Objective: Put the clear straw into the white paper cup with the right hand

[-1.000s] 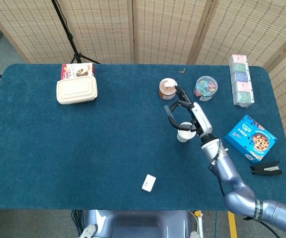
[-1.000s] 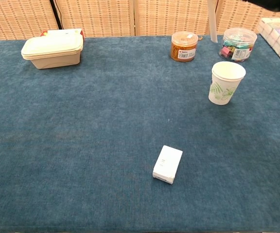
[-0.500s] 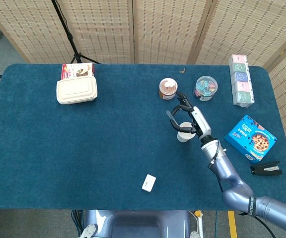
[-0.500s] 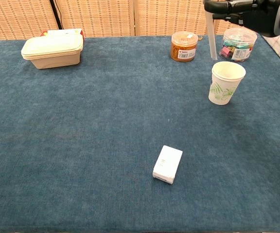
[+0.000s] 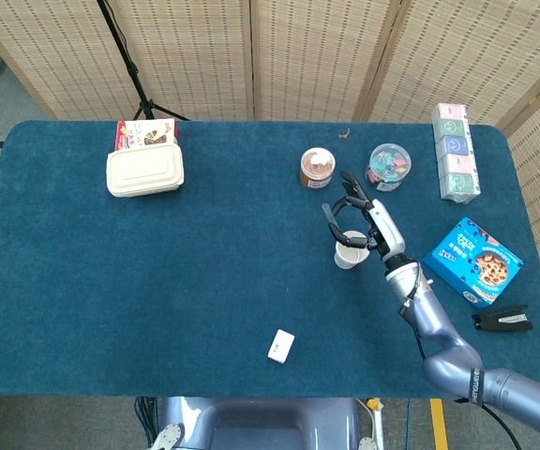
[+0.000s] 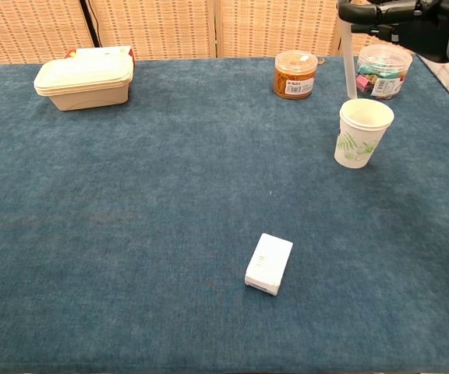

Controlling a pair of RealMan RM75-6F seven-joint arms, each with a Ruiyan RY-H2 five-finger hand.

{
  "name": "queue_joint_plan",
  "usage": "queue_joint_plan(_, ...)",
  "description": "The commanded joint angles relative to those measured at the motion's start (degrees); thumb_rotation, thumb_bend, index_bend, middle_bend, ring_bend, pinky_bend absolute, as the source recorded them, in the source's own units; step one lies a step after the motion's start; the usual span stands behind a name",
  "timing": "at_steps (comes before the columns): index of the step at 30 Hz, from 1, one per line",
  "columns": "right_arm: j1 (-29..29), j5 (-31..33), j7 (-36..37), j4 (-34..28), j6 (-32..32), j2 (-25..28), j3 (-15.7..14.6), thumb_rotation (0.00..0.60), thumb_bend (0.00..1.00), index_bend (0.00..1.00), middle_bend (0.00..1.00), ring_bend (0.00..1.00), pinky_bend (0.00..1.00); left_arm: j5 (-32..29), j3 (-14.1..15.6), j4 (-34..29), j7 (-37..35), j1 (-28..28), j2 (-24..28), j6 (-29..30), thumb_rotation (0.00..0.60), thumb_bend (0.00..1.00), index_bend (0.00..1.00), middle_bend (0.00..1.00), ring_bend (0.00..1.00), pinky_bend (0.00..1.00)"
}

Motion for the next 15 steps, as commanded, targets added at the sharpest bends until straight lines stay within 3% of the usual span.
queue_joint_plan(1, 0.1, -0.2, 0.7, 0.9, 0.4, -0.3, -0.5, 0.6, 0.48, 0.58, 0.0, 0.0, 0.0, -0.1, 0.0, 0.1, -0.1, 0.1, 0.0, 0.1, 0.6, 0.0, 0.0, 0.0, 0.0, 0.0)
queue_joint_plan(15, 0.4, -1.7, 3.7, 3.7, 1.6, -1.3, -2.6, 0.6, 0.48, 0.58, 0.0, 0.0, 0.0, -0.2, 0.0, -0.5, 0.8, 0.2, -0.1, 0.2, 0.6, 0.0, 0.0, 0.0, 0.0, 0.0)
